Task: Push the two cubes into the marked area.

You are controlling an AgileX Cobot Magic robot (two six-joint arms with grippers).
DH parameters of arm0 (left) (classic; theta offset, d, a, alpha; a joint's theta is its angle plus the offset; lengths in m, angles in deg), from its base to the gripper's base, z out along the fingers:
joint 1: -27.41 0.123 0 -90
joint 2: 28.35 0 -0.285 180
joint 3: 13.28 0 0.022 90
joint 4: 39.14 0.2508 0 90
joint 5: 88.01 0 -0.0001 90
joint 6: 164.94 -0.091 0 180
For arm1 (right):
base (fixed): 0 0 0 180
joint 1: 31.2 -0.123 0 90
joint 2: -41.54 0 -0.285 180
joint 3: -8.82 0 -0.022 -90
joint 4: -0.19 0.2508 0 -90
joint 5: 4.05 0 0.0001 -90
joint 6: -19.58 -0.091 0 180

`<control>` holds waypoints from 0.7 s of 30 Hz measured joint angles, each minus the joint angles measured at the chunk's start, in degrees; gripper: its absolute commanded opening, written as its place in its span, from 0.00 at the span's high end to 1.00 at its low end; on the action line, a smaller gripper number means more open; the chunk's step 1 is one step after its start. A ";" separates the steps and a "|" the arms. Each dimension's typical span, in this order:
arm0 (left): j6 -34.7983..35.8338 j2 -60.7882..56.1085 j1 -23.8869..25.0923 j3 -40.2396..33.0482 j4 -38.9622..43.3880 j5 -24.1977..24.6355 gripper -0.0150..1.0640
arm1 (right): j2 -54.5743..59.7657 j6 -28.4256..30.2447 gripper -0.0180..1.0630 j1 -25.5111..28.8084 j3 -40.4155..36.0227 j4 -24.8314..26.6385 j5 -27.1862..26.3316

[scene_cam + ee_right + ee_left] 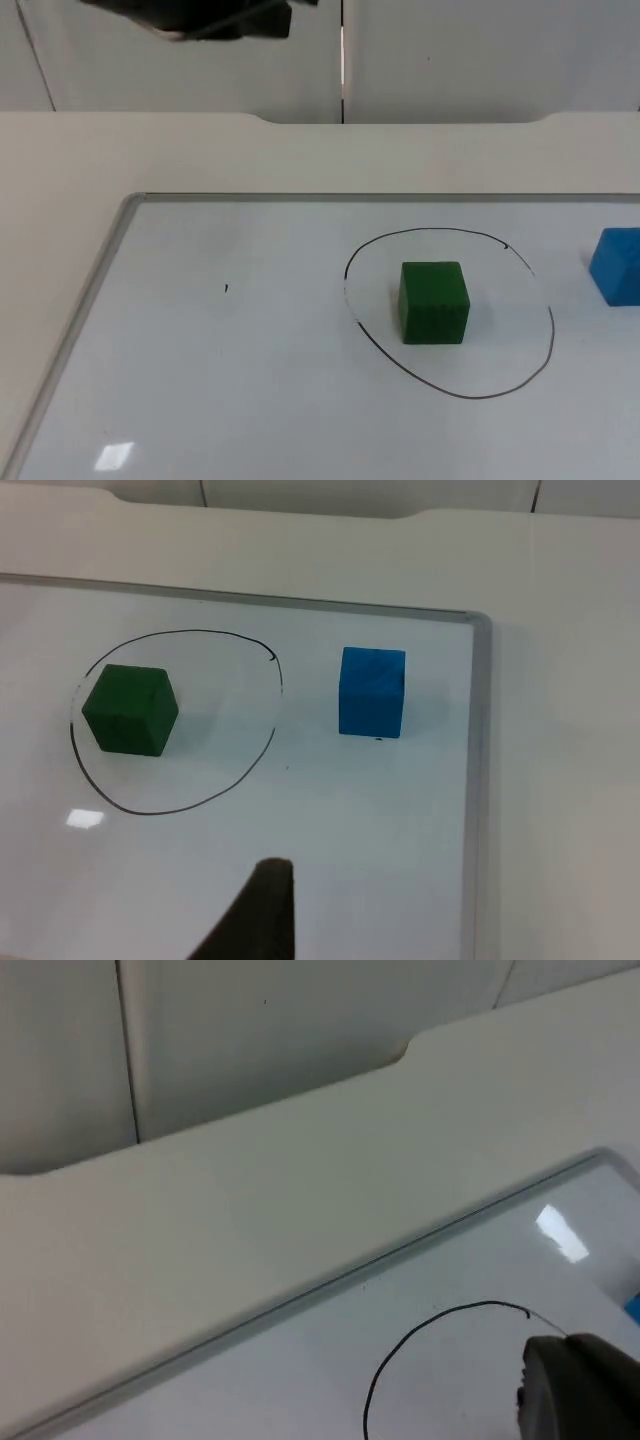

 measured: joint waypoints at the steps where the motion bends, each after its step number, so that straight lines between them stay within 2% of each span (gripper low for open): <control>1: 0.54 -0.72 0.00 0.00 1.04 0.40 0.99 | 0.00 0.00 0.01 0.00 0.00 0.00 0.00; 6: 6.99 -5.01 0.00 0.00 8.94 3.32 0.99 | 0.00 0.00 0.01 0.00 0.00 0.00 0.00; 10: 14.99 -8.16 0.00 0.00 17.49 5.46 0.99 | 0.00 0.00 0.01 0.00 0.00 0.00 0.00; 17: 21.86 -10.53 0.00 0.00 23.75 7.86 0.99 | 0.00 0.00 0.01 0.00 0.00 0.00 0.00; 21: 22.82 -11.61 0.00 0.00 24.83 9.02 0.99 | 0.00 0.00 0.01 0.00 0.00 0.00 0.00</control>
